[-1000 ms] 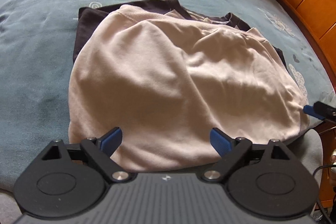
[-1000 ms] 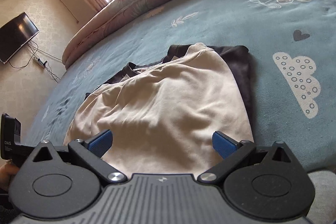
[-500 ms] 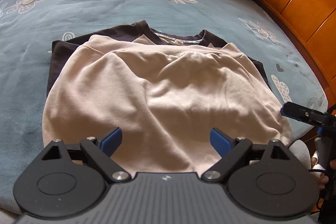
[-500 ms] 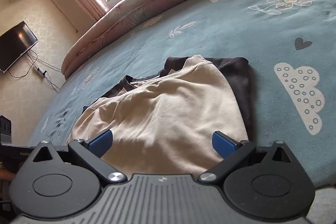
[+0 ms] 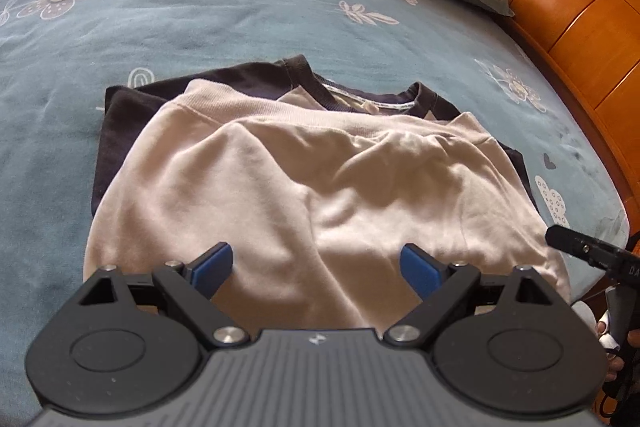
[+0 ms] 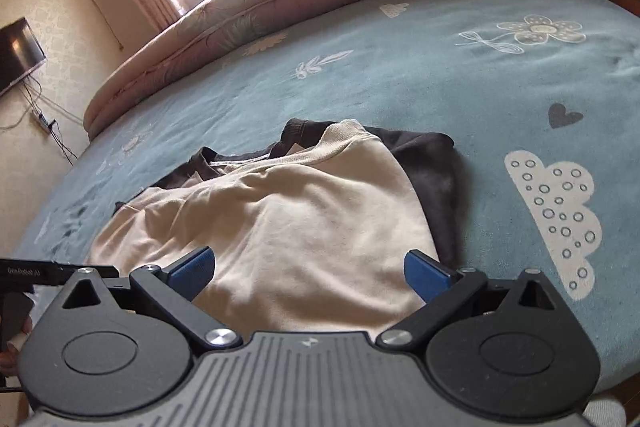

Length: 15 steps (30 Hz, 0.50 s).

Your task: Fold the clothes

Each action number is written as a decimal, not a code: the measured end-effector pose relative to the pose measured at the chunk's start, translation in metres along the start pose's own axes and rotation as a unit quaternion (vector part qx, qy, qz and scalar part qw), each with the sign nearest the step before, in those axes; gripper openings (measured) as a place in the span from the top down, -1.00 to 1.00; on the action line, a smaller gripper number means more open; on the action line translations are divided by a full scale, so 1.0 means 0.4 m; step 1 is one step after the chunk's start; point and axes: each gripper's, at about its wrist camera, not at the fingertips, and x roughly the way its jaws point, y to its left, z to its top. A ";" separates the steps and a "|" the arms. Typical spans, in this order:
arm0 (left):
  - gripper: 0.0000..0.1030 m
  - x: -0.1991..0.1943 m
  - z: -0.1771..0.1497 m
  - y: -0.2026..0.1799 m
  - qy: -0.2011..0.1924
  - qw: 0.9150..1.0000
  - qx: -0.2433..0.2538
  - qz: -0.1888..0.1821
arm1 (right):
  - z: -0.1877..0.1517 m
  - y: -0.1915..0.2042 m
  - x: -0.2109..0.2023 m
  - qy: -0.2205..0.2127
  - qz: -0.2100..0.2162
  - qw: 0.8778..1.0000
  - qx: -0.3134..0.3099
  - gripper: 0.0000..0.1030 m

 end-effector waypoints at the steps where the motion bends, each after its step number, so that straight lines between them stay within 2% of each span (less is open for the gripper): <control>1: -0.76 0.004 0.008 0.002 -0.007 1.000 0.004 -0.002 | 0.000 0.006 0.013 0.004 0.000 1.000 -0.007 -1.00; 4: -0.76 0.028 0.024 0.026 -0.015 1.000 -0.001 -0.014 | -0.003 0.018 0.049 0.017 -0.001 1.000 -0.023 -1.00; 8: -0.76 0.053 0.027 0.089 -0.037 0.998 -0.035 0.024 | -0.004 -0.003 0.068 0.028 -0.010 0.999 -0.014 -1.00; 11: -0.75 0.037 0.050 0.106 -0.040 0.997 -0.062 0.017 | 0.001 -0.034 0.061 0.025 -0.020 0.999 0.003 -1.00; 13: -0.76 0.019 0.066 0.104 -0.049 0.996 -0.073 -0.021 | 0.011 -0.039 0.052 0.018 -0.013 1.000 0.012 -1.00; 15: -0.77 0.012 0.082 0.104 -0.050 0.991 -0.094 -0.077 | 0.029 -0.017 0.045 0.008 0.023 1.000 0.012 -1.00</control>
